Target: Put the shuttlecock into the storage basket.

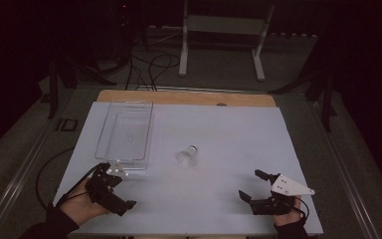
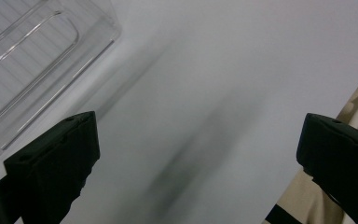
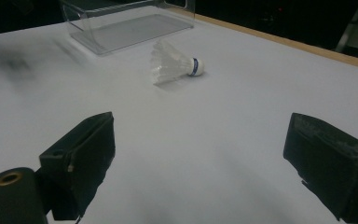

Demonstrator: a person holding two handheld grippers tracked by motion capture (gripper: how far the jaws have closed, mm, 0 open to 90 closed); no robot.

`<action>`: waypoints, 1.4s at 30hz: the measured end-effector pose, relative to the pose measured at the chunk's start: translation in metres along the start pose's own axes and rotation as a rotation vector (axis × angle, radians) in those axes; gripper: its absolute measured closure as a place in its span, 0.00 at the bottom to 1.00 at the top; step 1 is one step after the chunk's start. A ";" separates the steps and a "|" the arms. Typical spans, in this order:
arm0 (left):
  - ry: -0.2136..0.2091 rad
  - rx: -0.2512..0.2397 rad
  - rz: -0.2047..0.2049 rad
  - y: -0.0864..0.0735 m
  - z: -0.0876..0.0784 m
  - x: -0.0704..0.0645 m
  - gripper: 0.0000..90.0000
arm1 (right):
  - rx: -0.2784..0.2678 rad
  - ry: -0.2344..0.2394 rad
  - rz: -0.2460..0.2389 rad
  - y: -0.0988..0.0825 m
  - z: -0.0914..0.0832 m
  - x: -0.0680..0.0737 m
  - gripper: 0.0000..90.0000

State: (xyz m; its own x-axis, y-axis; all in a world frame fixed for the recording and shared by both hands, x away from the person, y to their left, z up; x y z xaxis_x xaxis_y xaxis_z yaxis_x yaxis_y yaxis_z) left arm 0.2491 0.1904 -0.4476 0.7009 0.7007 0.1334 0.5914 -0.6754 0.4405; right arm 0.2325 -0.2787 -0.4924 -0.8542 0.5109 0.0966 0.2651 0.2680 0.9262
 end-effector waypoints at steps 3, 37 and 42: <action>0.016 0.036 0.013 0.003 0.002 -0.001 0.00 | -0.001 0.000 0.001 0.000 0.000 0.000 0.10; -0.022 0.165 0.152 0.039 0.019 -0.023 0.00 | 0.012 0.001 -0.007 0.000 0.001 0.002 0.10; -0.046 0.185 0.180 0.044 0.020 -0.026 0.00 | 0.012 0.001 -0.006 0.000 0.001 0.003 0.10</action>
Point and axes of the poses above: each handheld gripper's, and its own axes: z roughly forward along the jaws, y roughly out of its top, x roughly to its left, the point moved 1 cm from there along z, roughly forward along the jaws, and after that the axes turned 13 degrees about y, right-handed, at the moved point
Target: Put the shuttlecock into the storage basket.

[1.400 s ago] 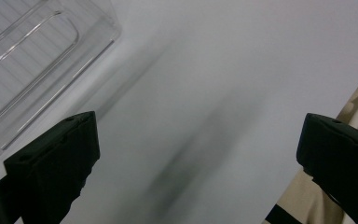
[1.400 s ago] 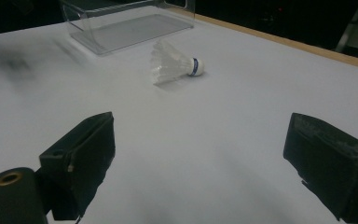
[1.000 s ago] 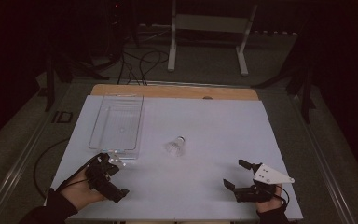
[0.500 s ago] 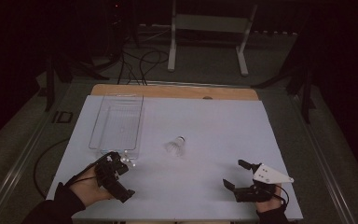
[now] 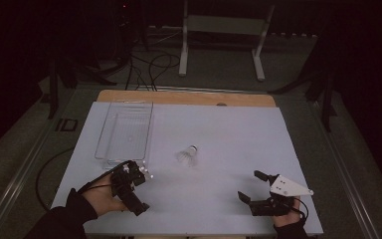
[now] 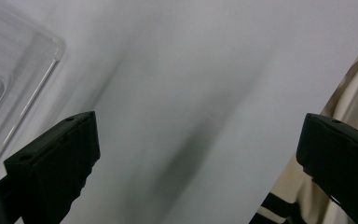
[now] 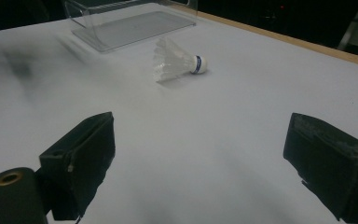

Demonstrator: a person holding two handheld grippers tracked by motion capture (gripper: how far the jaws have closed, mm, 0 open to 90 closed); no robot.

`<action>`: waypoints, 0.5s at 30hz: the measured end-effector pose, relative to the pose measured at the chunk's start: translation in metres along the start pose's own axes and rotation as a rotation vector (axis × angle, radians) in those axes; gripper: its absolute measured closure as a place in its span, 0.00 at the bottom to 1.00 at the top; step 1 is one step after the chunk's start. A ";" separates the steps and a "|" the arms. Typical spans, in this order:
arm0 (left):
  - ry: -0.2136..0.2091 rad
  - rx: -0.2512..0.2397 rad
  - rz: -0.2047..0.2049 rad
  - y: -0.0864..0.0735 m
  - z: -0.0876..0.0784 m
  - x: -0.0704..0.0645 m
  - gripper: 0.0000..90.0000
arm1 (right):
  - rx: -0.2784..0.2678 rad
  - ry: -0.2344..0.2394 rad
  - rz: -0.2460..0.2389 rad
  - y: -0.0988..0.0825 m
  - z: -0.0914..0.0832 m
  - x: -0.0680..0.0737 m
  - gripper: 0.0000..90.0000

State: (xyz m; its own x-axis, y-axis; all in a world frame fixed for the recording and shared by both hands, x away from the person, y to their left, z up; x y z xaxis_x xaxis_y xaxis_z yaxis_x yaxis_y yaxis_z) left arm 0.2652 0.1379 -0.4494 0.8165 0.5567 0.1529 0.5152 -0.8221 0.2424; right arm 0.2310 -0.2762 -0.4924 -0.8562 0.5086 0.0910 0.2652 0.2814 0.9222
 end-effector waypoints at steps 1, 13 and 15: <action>-0.001 0.004 0.003 0.001 0.000 0.000 0.00 | 0.000 0.000 0.000 0.000 0.000 0.000 0.10; -0.028 0.007 0.074 0.026 0.001 -0.005 0.00 | -0.003 0.007 0.007 0.000 -0.001 0.000 0.10; -0.033 0.005 0.079 0.029 0.000 -0.006 0.00 | -0.002 0.008 0.006 0.000 -0.001 0.000 0.10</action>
Point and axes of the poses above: each handheld gripper's, and its own axes: z roughly forward along the jaws, y roughly out of its top, x roughly to its left, the point moved 1 cm from there along z, roughly forward along the jaws, and after that the axes turned 13 degrees about y, right-handed, at the moved point
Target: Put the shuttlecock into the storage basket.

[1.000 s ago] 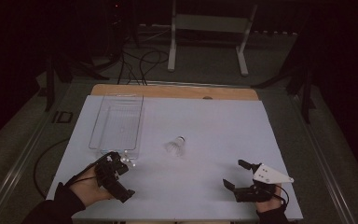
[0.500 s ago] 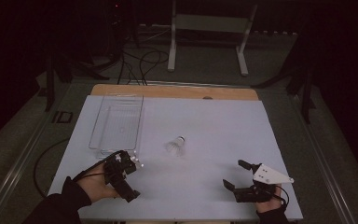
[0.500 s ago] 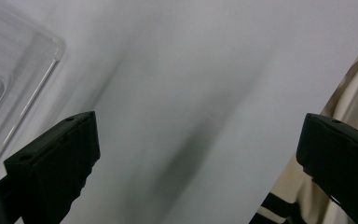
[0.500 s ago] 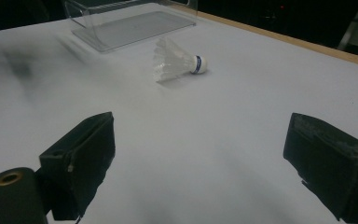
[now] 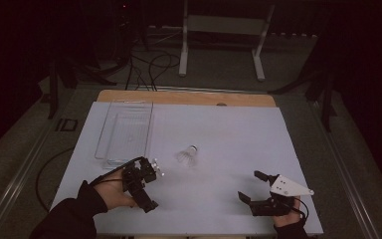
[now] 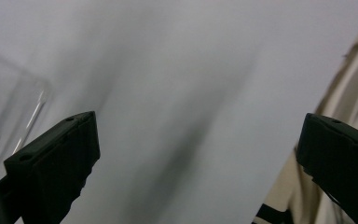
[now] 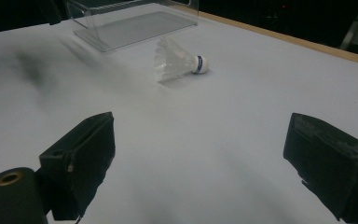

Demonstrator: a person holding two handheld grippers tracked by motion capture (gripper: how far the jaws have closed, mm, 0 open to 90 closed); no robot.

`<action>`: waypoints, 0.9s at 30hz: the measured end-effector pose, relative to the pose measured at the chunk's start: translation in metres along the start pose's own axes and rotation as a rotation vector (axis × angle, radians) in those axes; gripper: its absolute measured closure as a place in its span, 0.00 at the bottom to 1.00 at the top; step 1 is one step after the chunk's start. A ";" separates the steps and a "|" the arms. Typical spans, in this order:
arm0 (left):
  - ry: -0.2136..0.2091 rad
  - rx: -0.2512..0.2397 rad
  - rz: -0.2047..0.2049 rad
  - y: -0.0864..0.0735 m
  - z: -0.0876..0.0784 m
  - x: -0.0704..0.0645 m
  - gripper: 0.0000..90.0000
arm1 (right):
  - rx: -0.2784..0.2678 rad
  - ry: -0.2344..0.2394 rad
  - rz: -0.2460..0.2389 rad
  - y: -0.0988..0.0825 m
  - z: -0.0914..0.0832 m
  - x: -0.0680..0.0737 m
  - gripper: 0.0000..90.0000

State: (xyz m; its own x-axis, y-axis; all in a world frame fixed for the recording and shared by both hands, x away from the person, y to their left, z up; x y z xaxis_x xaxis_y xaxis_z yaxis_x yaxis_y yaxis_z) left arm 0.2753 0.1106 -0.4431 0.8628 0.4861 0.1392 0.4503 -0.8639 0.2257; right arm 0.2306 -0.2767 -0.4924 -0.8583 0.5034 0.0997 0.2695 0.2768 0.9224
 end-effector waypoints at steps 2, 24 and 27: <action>0.003 -0.006 0.002 0.003 0.000 -0.001 0.00 | -0.001 0.001 -0.003 0.000 0.000 0.000 0.10; -0.002 0.027 0.059 0.039 0.001 0.001 0.00 | -0.003 0.009 0.001 0.000 0.000 0.000 0.10; 0.002 0.028 0.056 0.044 0.001 0.003 0.00 | -0.003 0.010 -0.001 0.000 0.000 0.000 0.10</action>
Point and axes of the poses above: each handheld gripper's, and its own axes: z roughly forward along the jaws, y roughly out of its top, x roughly to its left, the point moved 1 cm from there along z, roughly forward along the jaws, and after that the axes turned 13 degrees about y, right-handed, at the moved point
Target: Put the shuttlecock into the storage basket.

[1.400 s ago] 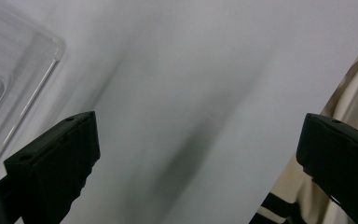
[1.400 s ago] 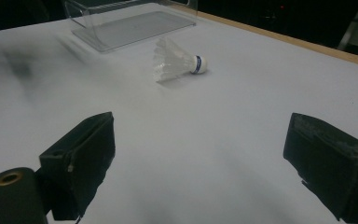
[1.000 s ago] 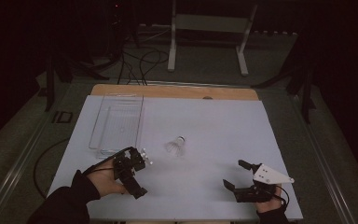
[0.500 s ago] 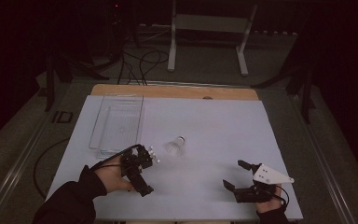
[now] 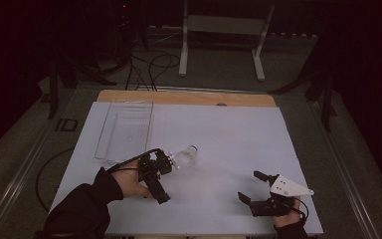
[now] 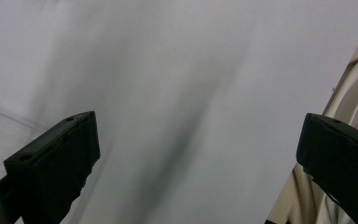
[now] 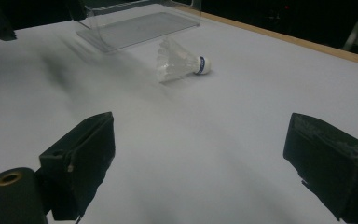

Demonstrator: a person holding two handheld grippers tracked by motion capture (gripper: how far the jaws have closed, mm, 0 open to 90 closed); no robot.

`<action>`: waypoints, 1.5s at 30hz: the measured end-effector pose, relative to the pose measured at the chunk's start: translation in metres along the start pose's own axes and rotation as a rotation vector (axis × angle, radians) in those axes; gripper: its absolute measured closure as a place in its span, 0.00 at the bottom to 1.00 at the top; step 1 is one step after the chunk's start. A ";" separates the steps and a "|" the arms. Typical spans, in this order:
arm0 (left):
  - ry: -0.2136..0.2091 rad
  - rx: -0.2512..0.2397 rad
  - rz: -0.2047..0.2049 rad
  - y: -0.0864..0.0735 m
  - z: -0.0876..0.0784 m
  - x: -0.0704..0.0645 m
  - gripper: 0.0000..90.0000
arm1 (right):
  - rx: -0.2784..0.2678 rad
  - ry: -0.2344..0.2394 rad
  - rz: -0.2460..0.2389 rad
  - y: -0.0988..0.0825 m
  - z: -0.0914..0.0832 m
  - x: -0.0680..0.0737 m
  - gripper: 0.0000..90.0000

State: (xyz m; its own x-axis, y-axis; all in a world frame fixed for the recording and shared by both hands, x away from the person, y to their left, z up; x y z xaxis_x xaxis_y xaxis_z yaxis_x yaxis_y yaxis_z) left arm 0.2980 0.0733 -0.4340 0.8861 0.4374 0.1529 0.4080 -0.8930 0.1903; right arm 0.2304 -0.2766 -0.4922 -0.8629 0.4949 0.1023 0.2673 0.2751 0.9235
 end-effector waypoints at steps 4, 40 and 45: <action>-0.004 -0.007 0.007 0.006 -0.001 0.003 0.00 | 0.001 0.004 -0.002 0.000 0.000 0.000 0.10; 0.038 0.013 -0.093 0.054 0.010 0.048 0.00 | 0.007 0.001 -0.011 0.000 0.001 0.001 0.10; 0.056 0.028 -0.124 0.059 0.016 0.058 0.00 | 0.008 -0.002 -0.010 0.000 0.000 0.001 0.10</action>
State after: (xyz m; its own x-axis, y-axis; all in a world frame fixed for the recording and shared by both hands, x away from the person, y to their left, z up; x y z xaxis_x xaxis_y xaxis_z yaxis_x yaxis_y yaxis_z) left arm 0.3768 0.0438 -0.4291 0.8152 0.5493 0.1839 0.5205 -0.8339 0.1836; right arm 0.2297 -0.2758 -0.4921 -0.8647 0.4936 0.0924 0.2621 0.2866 0.9215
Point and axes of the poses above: each handheld gripper's, and its own axes: z roughly forward along the jaws, y roughly out of its top, x roughly to its left, the point moved 1 cm from there along z, roughly forward along the jaws, and after that the axes turned 13 degrees about y, right-handed, at the moved point
